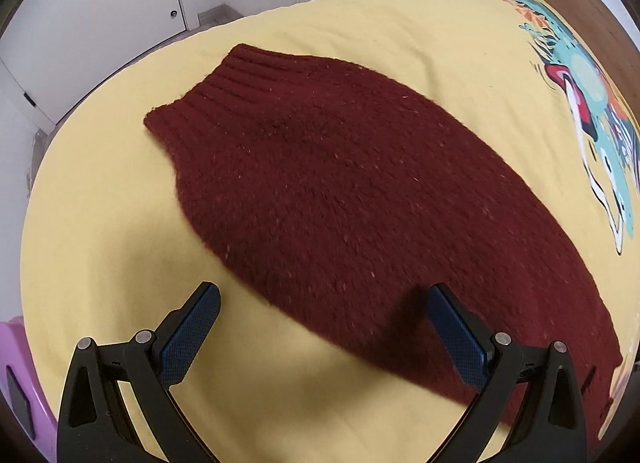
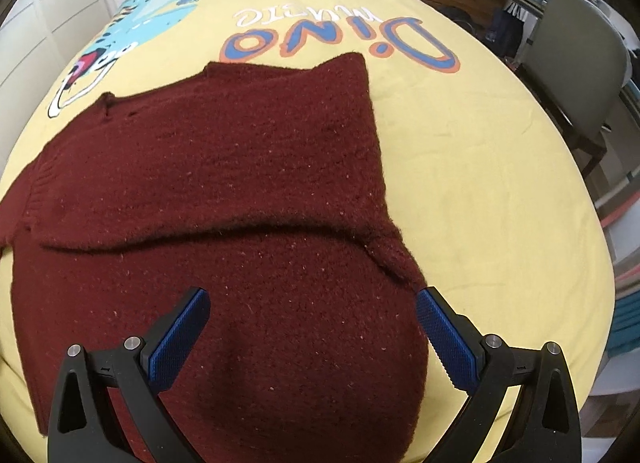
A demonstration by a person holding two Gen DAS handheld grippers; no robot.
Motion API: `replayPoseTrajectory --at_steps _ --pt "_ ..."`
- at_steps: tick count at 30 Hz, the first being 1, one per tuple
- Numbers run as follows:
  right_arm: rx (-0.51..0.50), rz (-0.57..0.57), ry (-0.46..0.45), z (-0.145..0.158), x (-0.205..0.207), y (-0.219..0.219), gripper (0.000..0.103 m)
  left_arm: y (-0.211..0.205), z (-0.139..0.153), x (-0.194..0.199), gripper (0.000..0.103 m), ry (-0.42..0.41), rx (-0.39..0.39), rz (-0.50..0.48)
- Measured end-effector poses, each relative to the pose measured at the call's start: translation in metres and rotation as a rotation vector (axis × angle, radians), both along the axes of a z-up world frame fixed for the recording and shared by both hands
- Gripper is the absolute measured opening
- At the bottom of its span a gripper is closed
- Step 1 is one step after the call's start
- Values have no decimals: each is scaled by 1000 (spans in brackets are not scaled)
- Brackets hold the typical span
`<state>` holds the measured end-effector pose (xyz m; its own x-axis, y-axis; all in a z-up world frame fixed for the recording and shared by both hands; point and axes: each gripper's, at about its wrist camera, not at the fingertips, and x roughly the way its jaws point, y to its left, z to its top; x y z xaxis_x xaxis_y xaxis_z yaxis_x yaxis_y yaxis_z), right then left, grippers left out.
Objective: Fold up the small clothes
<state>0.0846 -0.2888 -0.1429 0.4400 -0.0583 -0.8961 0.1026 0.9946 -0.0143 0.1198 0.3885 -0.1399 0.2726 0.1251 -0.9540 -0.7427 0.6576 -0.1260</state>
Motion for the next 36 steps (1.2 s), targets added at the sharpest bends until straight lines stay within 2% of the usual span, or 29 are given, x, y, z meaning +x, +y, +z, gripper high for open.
replayPoseTrajectory --at_steps 3,8,9,10,11,13,14,15,16,20,25,28,33,36 --pt "0 4 6 -1 0 0 102 5 -10 8 102 16 -27 0" --pt "-1 10 12 -2 0 0 102 15 -13 7 99 -7 -63 25" --pt "-3 11 14 -2 0 0 102 15 -12 9 90 -13 -65 12" --pt "-6 13 16 -2 0 0 102 14 -9 11 76 -16 -62 -6" --pt "-7 14 17 -3 0 0 102 13 -8 12 69 -16 -58 -22" --pt "-7 13 18 -3 1 0 102 13 -5 13 38 -24 -54 -38" --pt "-5 10 15 -3 1 0 102 13 -3 14 30 -27 -55 -45" --pt "-3 6 11 -2 0 -1 102 13 0 15 16 -27 -56 -59" --pt "1 2 8 -2 0 -2 102 12 1 17 12 -27 -57 -71" --pt "0 2 5 1 3 -2 102 3 15 23 9 -24 -5 -135" --pt "-17 7 0 6 11 -1 102 -28 44 24 8 -72 61 -241" --pt "-13 4 -14 11 16 1 102 -56 63 21 8 -112 82 -303" --pt "6 14 -35 18 22 7 102 -117 88 31 7 -177 73 -428" --pt "4 29 -44 21 24 10 102 -157 100 49 7 -211 71 -512"
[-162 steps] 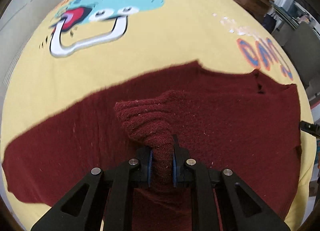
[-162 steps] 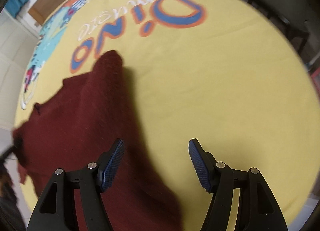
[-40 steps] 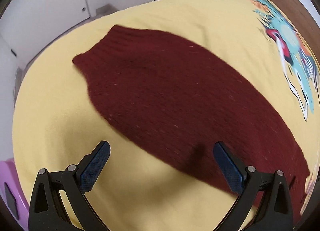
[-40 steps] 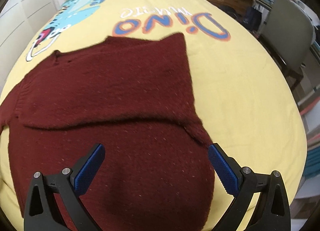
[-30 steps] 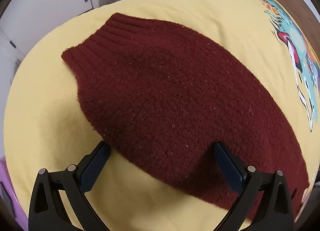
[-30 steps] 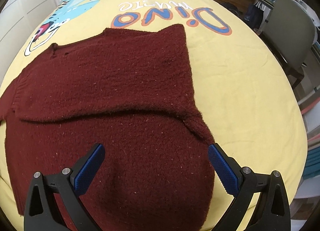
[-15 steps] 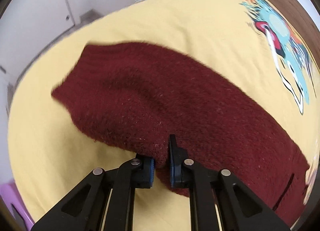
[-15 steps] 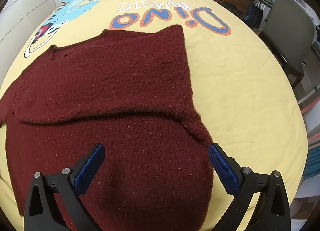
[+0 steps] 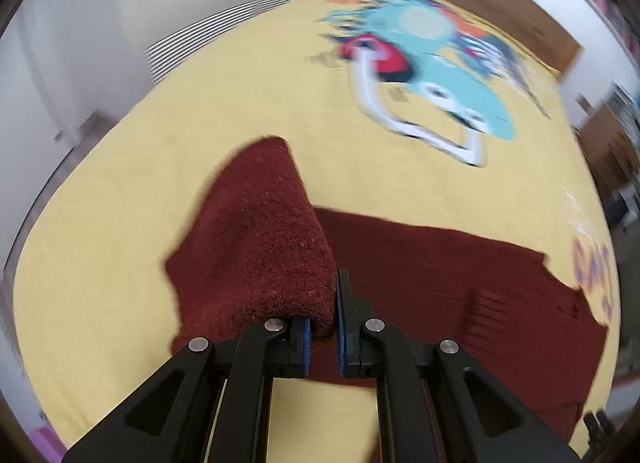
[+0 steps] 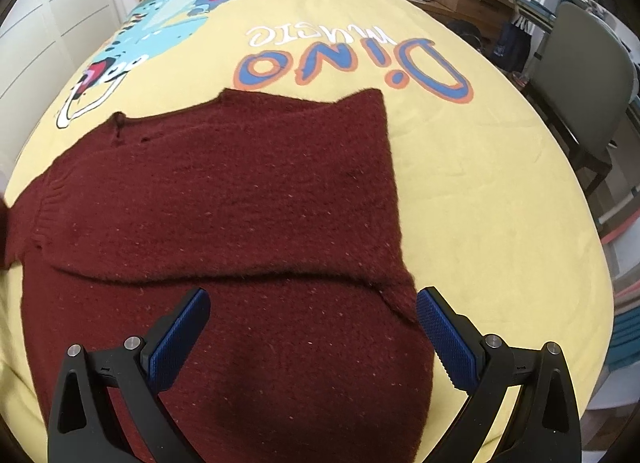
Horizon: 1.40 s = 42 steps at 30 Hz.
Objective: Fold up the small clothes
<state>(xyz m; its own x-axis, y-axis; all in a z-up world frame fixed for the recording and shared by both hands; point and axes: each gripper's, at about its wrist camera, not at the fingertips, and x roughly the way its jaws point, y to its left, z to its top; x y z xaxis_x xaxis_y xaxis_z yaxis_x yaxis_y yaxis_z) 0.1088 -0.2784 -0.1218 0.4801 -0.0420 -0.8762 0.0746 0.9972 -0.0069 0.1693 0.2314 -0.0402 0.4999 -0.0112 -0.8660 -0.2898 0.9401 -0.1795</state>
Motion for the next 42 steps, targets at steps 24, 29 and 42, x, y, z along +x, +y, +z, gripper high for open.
replayPoseTrajectory --at_steps 24,29,42 --pt "13 -56 -6 20 14 -31 102 -318 -60 25 7 69 62 -580" --pt "24 -56 34 3 7 -30 102 -322 -102 22 7 144 97 -561" --pt "44 -60 70 -16 -1 -34 102 -324 -104 27 49 181 125 -548"
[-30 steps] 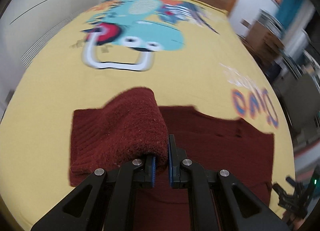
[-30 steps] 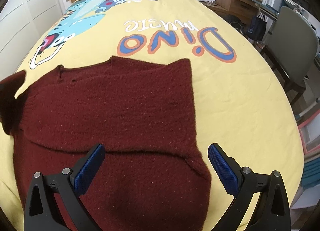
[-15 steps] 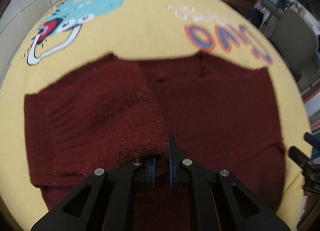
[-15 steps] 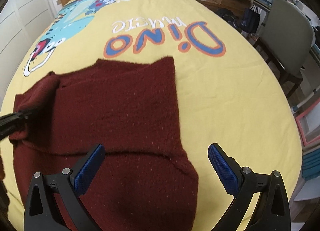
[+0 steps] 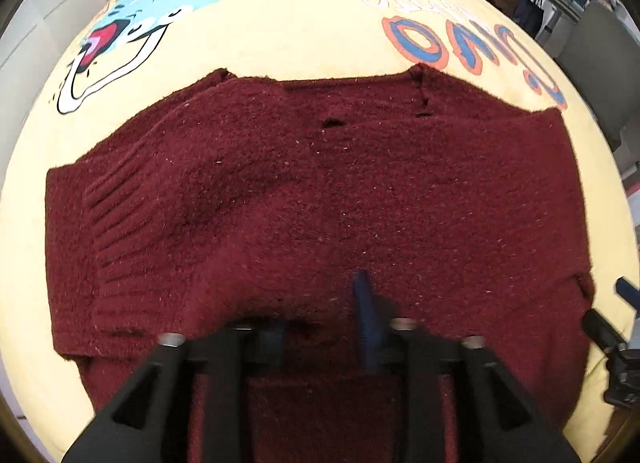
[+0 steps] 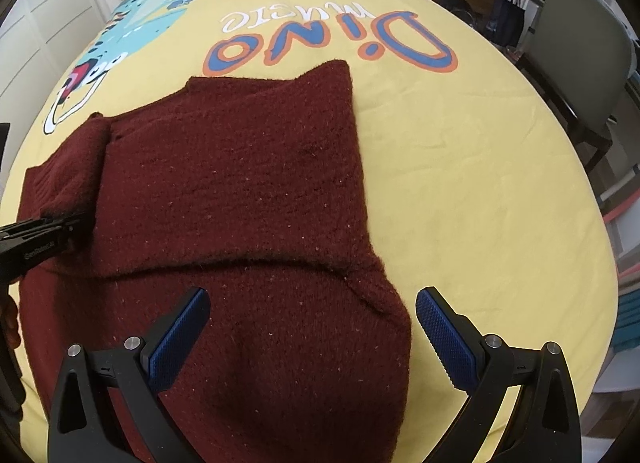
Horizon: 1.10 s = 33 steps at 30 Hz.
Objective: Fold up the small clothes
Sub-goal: 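Open the left gripper and move it to the folded sweater edge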
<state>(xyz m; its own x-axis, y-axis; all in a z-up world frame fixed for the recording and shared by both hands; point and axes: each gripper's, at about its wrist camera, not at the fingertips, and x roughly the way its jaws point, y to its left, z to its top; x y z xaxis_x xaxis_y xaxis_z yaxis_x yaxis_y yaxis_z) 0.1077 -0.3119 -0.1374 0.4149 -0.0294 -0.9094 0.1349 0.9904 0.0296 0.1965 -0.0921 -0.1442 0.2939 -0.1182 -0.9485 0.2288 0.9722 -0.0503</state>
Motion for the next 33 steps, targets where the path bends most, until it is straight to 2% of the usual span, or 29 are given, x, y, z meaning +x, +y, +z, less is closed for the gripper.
replayPoseTrajectory --at_steps 1,2,3,4,6,12,15,20,25,30,33 --pt "2 -1 0 0 -1 0 102 3 3 0 61 6 -13 8" --pt "3 0 1 -1 -1 0 102 5 8 0 64 8 -38 11" --pt "4 2 0 -1 -1 0 102 6 12 -2 71 5 -53 8" --pt "6 5 -1 -1 -2 0 102 7 16 -3 85 4 -58 2" --pt "13 6 -3 -2 -3 -1 102 11 22 -6 97 1 -70 -12" --pt "23 2 2 -5 -6 -3 102 41 36 -21 98 -26 -10 -56" --pt "24 4 3 -6 -6 -3 102 64 41 -35 98 -58 24 -21" --pt "24 14 6 -7 -5 2 102 114 43 -38 98 -60 54 71" --pt "26 34 9 -7 -2 12 102 158 21 -39 98 -23 121 175" --pt "21 61 21 -10 1 23 102 178 -15 -39 97 24 175 215" --pt "14 68 28 -11 2 27 102 182 -29 -36 97 30 173 227"
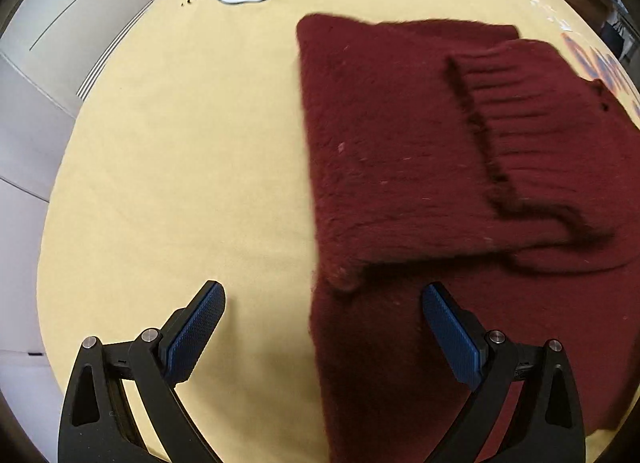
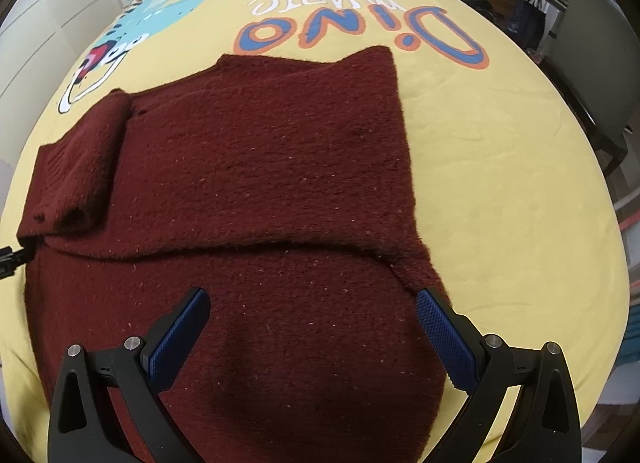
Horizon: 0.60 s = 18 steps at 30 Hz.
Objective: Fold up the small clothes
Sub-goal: 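Open the left gripper and move it to the folded sweater edge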
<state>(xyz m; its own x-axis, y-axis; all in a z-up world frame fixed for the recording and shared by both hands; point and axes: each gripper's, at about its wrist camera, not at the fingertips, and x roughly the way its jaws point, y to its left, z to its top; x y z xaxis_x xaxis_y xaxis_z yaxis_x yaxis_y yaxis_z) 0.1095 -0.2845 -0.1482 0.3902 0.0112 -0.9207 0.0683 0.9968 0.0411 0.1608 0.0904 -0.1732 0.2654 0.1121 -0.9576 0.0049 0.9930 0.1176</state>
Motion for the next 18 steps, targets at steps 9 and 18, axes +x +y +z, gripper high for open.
replayPoseTrajectory --at_steps 9,18 --pt "-33 25 16 -1 7 14 102 -4 -7 21 91 -31 -50 8" --pt "-42 142 -23 17 30 65 102 -14 -6 23 42 -24 -164 -53"
